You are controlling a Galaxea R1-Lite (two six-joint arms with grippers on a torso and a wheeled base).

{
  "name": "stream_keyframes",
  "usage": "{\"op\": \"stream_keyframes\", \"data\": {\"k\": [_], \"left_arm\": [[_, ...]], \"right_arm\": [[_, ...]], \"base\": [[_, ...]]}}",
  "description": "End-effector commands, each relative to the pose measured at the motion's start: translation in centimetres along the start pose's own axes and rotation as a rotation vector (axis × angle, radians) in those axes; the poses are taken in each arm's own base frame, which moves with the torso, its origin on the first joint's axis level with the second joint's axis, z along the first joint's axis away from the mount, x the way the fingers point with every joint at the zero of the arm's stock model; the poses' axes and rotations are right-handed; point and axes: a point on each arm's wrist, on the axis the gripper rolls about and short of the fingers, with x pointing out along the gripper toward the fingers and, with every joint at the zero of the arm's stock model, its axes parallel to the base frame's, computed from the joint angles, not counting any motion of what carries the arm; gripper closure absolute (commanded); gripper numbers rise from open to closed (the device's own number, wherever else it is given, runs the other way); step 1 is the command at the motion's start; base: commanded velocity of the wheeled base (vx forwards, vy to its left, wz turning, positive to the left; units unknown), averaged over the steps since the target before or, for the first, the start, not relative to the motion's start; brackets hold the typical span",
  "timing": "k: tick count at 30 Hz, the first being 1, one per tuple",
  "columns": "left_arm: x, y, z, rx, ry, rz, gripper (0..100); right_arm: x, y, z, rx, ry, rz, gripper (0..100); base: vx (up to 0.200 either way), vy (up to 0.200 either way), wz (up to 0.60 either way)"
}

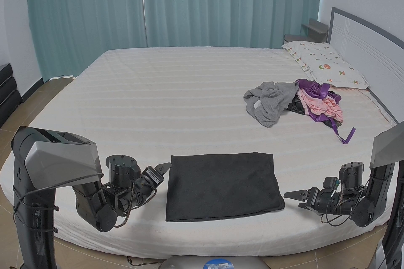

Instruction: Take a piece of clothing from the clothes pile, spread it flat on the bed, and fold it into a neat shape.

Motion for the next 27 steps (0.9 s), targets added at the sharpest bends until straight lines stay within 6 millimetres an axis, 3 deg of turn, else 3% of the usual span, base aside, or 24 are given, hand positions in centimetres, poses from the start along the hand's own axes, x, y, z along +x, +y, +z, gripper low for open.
{"op": "stream_keyframes", "data": {"k": [1,5,12,27], "left_arm": [[0.1,-0.1,0.0,0.001,0.001,-0.003,0],[-0.1,-0.1,0.0,0.001,0.000,-0.004,0],[-0.4,-0.4,0.3,0.001,0.000,0.002,0],[1.8,1.0,-0.1,0.143,0.075,0.053,0]], "right_arm": [[0.0,0.0,0.1,0.000,-0.003,0.003,0],[0.0,-0.1,0.3,-0.005,-0.024,0.009,0],[0.1,-0.3,0.2,-0.010,-0.033,0.014,0],[0.3,-0.2,0.0,-0.012,-0.022,0.017,0]], "base": [[0.000,-0.200,0.00],[0.000,-0.200,0.00],[0.000,0.000,0.00],[0.000,0.000,0.00]]}}
